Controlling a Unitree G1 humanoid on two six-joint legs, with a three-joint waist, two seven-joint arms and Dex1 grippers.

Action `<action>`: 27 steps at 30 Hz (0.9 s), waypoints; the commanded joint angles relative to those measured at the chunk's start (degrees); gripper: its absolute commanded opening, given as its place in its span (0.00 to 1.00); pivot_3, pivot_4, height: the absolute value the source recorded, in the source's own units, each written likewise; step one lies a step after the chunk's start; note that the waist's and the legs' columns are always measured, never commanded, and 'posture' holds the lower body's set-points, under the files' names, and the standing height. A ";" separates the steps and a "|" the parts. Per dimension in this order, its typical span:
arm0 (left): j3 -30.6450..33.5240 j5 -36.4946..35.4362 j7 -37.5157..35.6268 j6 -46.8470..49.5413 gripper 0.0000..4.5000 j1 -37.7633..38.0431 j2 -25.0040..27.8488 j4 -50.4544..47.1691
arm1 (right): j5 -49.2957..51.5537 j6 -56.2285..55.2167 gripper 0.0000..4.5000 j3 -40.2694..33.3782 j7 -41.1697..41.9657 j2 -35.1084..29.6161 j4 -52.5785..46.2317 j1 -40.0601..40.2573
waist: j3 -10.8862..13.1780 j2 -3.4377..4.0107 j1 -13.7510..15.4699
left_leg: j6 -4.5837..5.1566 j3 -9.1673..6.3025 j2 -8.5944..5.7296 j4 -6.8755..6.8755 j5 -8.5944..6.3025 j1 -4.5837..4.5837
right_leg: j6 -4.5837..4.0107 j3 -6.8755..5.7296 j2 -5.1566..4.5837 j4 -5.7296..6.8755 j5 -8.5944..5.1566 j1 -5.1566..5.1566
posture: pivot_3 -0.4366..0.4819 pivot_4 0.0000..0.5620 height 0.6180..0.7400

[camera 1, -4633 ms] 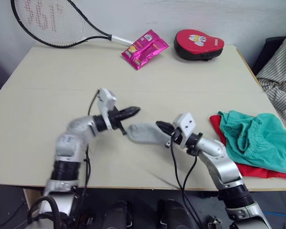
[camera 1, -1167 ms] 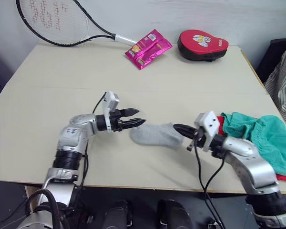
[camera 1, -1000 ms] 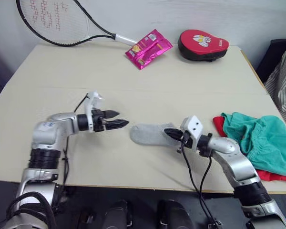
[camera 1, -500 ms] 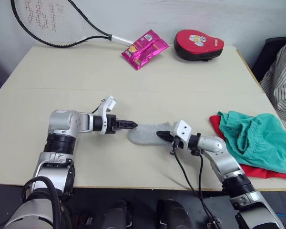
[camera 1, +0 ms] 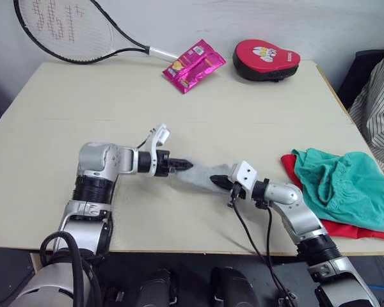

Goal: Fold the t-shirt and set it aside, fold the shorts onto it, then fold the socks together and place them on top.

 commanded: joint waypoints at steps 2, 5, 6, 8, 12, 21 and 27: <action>-2.94 -2.02 -1.91 -0.85 0.00 -4.06 -1.80 -3.70 | -0.75 2.44 0.00 -0.63 -0.68 -0.47 0.15 2.02 | 0.00 0.00 0.04 | 0.00 0.00 -0.01 -0.01 0.00 0.00 | 0.00 0.00 -0.01 0.00 0.00 0.00 | 0.48 0.27 1.00; -5.65 -0.40 -2.40 -4.37 0.00 -6.09 -4.55 -0.37 | -1.05 3.12 0.00 -0.83 -1.28 -0.53 -0.73 2.59 | 0.00 0.00 0.08 | 0.00 0.01 -0.01 -0.01 0.00 0.00 | 0.00 0.01 0.01 0.00 0.00 0.00 | 0.48 0.27 1.00; -6.99 0.77 -2.52 -6.55 0.00 -6.87 -5.83 1.53 | -1.26 3.56 0.00 -0.99 -1.72 -0.67 -1.35 2.91 | 0.00 0.00 0.19 | 0.00 0.01 -0.01 -0.01 0.00 0.00 | 0.00 0.00 0.01 -0.01 0.00 0.00 | 0.48 0.27 1.00; -9.17 2.47 -3.21 -10.18 0.00 -7.94 -7.67 4.75 | -1.22 4.58 0.00 -1.40 -2.35 -0.99 -2.85 3.58 | 0.00 0.00 0.36 | 0.00 0.01 -0.03 0.01 0.00 0.00 | 0.00 0.00 0.00 -0.04 0.00 0.00 | 0.48 0.27 1.00; -11.68 5.30 -4.94 -19.41 0.08 -8.29 -12.78 12.83 | 0.34 9.16 0.00 -4.20 -4.51 -1.75 -8.68 6.99 | 0.00 0.01 0.89 | 0.00 0.03 -0.03 -0.01 0.00 0.00 | 0.00 0.01 0.00 -0.11 0.00 -0.02 | 0.48 0.27 1.00; -13.80 9.08 -13.53 -37.08 0.70 -2.17 -13.96 14.86 | 2.27 16.62 0.00 -8.78 -7.97 -3.83 -23.33 15.30 | 0.00 0.01 1.36 | 0.02 0.02 -0.03 -0.02 -0.03 -0.05 | -0.01 0.00 -0.09 -0.26 0.00 -0.07 | 0.48 0.27 1.00; -11.90 9.12 -24.09 -54.14 0.99 2.37 -12.71 14.65 | 7.85 23.27 0.00 -16.67 -8.54 -6.49 -33.80 21.40 | 0.00 0.01 1.47 | 0.05 0.01 -0.02 -0.04 -0.06 -0.09 | -0.03 -0.01 -0.13 -0.32 0.00 -0.10 | 0.48 0.27 1.00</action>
